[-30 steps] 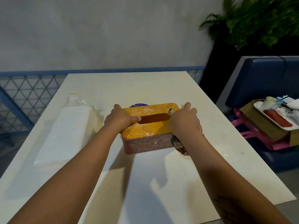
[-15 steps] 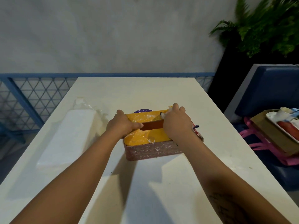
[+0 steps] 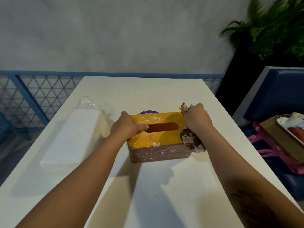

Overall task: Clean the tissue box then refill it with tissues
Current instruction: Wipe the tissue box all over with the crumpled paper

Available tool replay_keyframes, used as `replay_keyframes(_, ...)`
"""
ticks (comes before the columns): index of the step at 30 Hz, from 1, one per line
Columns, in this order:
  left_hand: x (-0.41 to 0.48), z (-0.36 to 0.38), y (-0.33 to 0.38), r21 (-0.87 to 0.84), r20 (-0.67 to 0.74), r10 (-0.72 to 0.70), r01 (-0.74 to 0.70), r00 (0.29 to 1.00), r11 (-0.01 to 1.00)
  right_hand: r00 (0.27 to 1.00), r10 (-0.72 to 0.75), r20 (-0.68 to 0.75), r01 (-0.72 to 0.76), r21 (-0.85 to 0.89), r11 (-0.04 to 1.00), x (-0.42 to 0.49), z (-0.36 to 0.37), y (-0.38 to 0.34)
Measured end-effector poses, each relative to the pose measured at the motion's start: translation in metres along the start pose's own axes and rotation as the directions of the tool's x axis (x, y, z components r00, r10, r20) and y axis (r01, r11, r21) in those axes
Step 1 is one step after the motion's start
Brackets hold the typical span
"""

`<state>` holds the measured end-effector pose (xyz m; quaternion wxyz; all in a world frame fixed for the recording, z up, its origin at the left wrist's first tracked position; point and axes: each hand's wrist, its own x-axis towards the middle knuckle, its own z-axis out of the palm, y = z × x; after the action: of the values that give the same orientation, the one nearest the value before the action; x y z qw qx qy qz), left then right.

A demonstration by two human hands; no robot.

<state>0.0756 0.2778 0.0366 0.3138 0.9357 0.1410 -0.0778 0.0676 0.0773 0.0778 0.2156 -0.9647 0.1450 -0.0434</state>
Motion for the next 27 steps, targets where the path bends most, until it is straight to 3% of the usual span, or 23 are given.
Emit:
replay_keyframes(6, 0.002, 0.001, -0.001, 0.003, 0.000, 0.006, -0.006, 1.000, 1.000, 0.993, -0.115, 0.032, 0.120, -0.245, 0.962, -0.010, 0.020, -0.022)
replay_keyframes(9, 0.001, 0.002, -0.002, 0.001, -0.012, 0.010, -0.010, 1.000, 1.000, 0.960, -0.269, 0.075, 0.279, -0.307, 0.910, -0.017, 0.027, -0.037)
replay_keyframes(12, 0.001, 0.003, -0.002, 0.001, -0.022, 0.012, -0.012, 1.000, 1.000, 0.913, -0.395, 0.104, 0.407, -0.319, 0.856, -0.023, 0.037, -0.055)
replay_keyframes(14, 0.001, 0.003, -0.003, 0.001, -0.023, 0.016, -0.016, 1.000, 1.000, 0.895, -0.426, 0.134, 0.446, -0.225, 0.866, -0.026, 0.041, -0.063)
replay_keyframes(17, -0.001, 0.002, -0.003, -0.010, -0.024, 0.023, -0.023, 0.999, 1.000, 0.896, -0.365, 0.254, 0.356, 0.083, 0.931, -0.019, 0.031, -0.061)
replay_keyframes(19, -0.003, 0.002, -0.002, -0.027, -0.025, 0.025, -0.025, 0.999, 0.999, 0.900, -0.266, 0.344, 0.148, 0.332, 0.931, -0.012, 0.016, -0.051)
replay_keyframes(21, -0.003, 0.002, -0.001, -0.022, -0.023, 0.018, -0.018, 1.000, 1.000, 0.934, -0.185, 0.304, 0.039, 0.429, 0.902, -0.005, 0.002, -0.036)
replay_keyframes(23, -0.002, 0.002, -0.001, -0.013, -0.018, 0.014, -0.014, 1.000, 1.000, 0.962, -0.126, 0.242, 0.021, 0.398, 0.917, 0.001, -0.004, -0.020)
replay_keyframes(27, -0.001, 0.002, -0.002, -0.015, -0.011, 0.015, -0.015, 1.000, 1.000, 0.999, -0.045, 0.024, 0.044, 0.030, 0.999, 0.002, 0.005, -0.007)
